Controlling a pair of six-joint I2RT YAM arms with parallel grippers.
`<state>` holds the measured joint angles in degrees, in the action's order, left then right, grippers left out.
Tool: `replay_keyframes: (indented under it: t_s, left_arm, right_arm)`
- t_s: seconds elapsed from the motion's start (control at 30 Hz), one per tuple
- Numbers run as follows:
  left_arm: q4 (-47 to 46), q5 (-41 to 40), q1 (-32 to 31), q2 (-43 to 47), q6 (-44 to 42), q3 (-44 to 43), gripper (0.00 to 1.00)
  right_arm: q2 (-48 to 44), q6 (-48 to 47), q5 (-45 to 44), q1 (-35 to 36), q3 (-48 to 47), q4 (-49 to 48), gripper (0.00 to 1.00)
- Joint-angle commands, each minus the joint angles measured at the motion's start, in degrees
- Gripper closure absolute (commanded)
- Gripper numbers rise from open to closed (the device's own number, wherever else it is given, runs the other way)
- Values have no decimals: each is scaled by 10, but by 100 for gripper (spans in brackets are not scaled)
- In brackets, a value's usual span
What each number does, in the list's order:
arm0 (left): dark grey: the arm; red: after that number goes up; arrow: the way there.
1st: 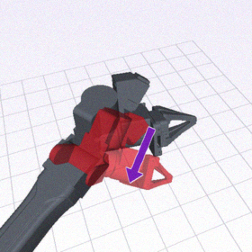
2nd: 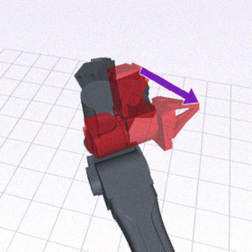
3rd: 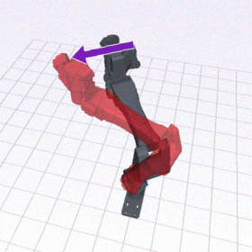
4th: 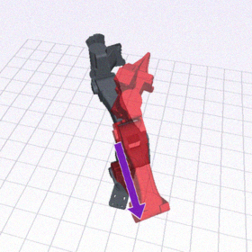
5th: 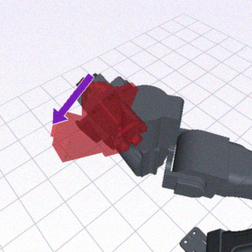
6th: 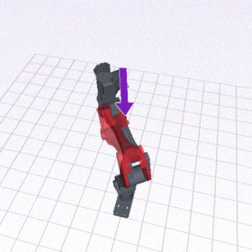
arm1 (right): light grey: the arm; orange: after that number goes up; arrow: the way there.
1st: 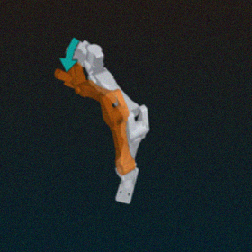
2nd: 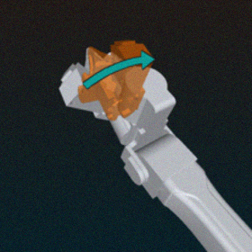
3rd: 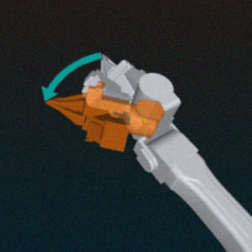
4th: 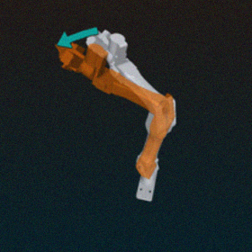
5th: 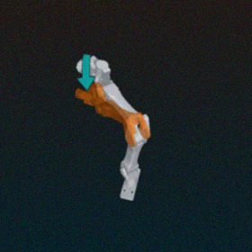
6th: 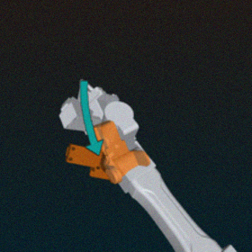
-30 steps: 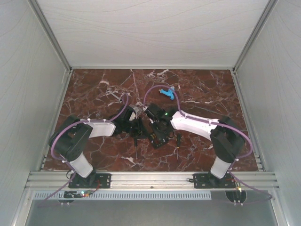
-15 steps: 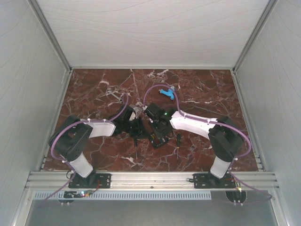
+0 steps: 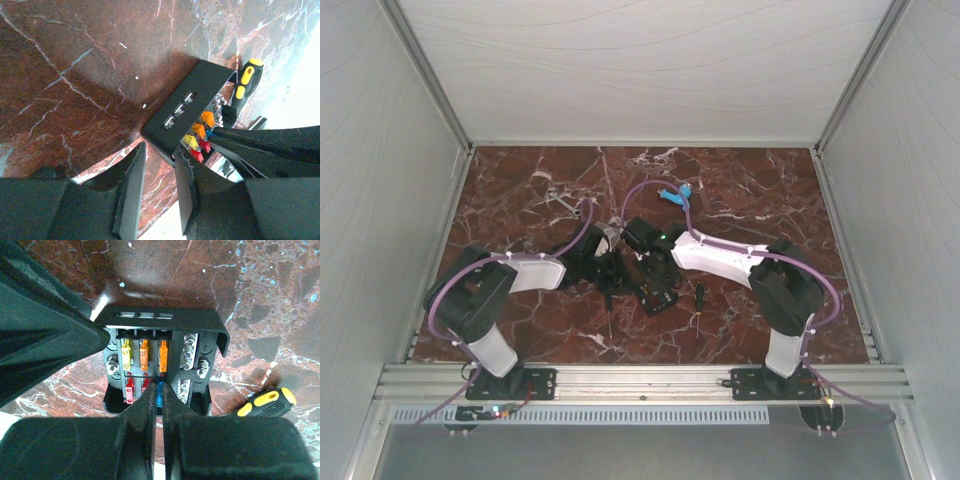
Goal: Snap on the fuse box
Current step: Install the fuse at the fuse box base, then adjust the fuse box base at the center of the board.
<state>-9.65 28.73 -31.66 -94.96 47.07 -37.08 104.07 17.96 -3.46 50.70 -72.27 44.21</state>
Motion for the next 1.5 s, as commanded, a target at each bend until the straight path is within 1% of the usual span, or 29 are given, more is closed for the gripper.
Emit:
replay_keyframes:
  t_s: [0.0, 0.17, 0.27, 0.43, 0.47, 0.6, 0.7, 0.8, 0.93, 1.07, 1.17, 1.33, 1.47]
  left_arm:
    - [3, -10, 0, 9, -2, 4, 70]
    - [2, -11, 1, 10, -3, 7, 70]
    - [2, -10, 0, 14, -3, 9, 70]
    - [2, -17, 0, 35, -3, 13, 70]
    - [3, -19, 0, 40, -4, 12, 70]
    - [8, -27, 0, 64, -7, 12, 68]
    - [17, -38, 0, 86, -14, 9, 62]
    - [26, -52, 0, 109, -25, 6, 56]
    - [34, -59, 0, 119, -36, -5, 44]
    - [52, -82, 1, 137, -39, -11, 33]
    - [82, -114, 10, 159, -47, -16, 26]
    - [125, -145, 64, 182, -48, -18, 20]
    - [104, -126, 119, 179, -30, 1, 20]
  right_arm:
    - [85, 6, -16, 2, 30, 23, 100]
    - [137, 4, -17, 1, 40, 6, 100]
    - [136, 0, -22, 1, 37, 2, 100]
    - [13, -14, 4, 2, 39, -31, 99]
    - [-11, -16, 5, 2, 38, -33, 94]
    - [-102, -17, -7, -2, 45, -36, 83]
    - [-162, -6, -10, -14, 74, -46, 79]
    - [-209, 18, -13, -34, 121, -55, 79]
    - [-244, 39, 9, -56, 188, -77, 80]
    - [-254, 65, 45, -59, 241, -139, 80]
    - [-243, 78, 64, -59, 266, -192, 80]
    - [-193, 72, 73, -60, 260, -237, 80]
    - [-167, 67, 80, -63, 258, -292, 79]
